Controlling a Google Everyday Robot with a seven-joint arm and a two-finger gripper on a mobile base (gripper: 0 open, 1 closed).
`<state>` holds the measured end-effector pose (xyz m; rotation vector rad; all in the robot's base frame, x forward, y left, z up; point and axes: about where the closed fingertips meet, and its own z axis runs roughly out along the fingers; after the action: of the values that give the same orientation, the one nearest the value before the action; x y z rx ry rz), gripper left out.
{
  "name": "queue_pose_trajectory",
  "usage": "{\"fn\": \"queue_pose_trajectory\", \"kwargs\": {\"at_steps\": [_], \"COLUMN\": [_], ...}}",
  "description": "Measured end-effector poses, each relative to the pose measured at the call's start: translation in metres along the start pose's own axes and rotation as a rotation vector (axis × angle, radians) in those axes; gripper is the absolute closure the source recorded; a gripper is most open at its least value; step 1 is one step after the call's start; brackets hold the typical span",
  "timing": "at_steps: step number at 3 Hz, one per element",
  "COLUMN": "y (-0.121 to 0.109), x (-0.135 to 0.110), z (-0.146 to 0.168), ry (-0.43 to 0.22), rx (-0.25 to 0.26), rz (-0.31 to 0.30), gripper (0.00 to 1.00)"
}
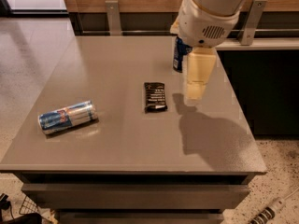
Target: Place redbull can upright
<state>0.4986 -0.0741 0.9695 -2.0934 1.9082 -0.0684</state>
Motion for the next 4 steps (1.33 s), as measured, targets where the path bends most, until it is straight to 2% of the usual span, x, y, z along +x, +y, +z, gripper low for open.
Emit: {"fn": "queue_pose_trajectory", "kwargs": {"at_steps": [1, 2, 3, 4], "y": [-0.012, -0.021, -0.025, -0.026], "x": [-0.037, -0.079, -0.109, -0.110], "z": [0.015, 0.036, 0.047, 0.047], "ry": [0.037, 0.062, 0.024, 0.024], "rx": [-0.026, -0.036, -0.030, -0.029], "rz": [-0.063, -0.067, -0.012, -0.012], "gripper": [0.00, 0.00, 0.00, 0.00]}}
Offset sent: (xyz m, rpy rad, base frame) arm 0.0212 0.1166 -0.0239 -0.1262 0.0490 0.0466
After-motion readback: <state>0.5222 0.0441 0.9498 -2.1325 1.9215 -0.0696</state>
